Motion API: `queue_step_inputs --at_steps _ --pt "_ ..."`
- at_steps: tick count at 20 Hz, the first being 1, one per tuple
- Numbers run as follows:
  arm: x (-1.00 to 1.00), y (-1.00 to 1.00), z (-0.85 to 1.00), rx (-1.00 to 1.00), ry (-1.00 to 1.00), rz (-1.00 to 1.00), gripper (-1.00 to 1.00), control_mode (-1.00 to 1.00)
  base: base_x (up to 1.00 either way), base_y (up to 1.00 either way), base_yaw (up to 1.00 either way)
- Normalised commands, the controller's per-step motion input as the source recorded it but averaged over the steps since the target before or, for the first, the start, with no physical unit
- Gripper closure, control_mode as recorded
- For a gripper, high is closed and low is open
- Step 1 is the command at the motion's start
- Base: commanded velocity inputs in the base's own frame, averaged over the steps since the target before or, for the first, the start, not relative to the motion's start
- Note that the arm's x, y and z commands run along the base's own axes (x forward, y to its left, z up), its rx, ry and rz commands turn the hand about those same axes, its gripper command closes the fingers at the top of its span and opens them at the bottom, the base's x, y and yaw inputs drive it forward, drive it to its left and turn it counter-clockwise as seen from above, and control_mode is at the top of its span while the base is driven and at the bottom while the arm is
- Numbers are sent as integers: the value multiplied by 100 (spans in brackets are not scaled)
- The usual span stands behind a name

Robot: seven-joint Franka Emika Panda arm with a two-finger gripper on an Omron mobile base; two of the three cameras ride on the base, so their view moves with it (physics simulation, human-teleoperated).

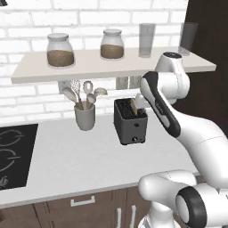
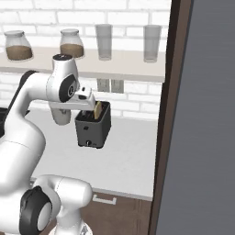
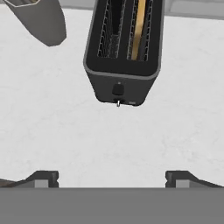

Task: Start the toaster. Once the lever pops up, take the bread to the plate on the dining counter.

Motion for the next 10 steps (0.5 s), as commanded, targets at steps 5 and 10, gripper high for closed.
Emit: queue_step_inputs --at_steps 5,10 --pt "0 25 -28 0 5 1 -100 -100 0 0 0" --pt "6 26 -40 0 1 0 -100 -100 0 0 0"
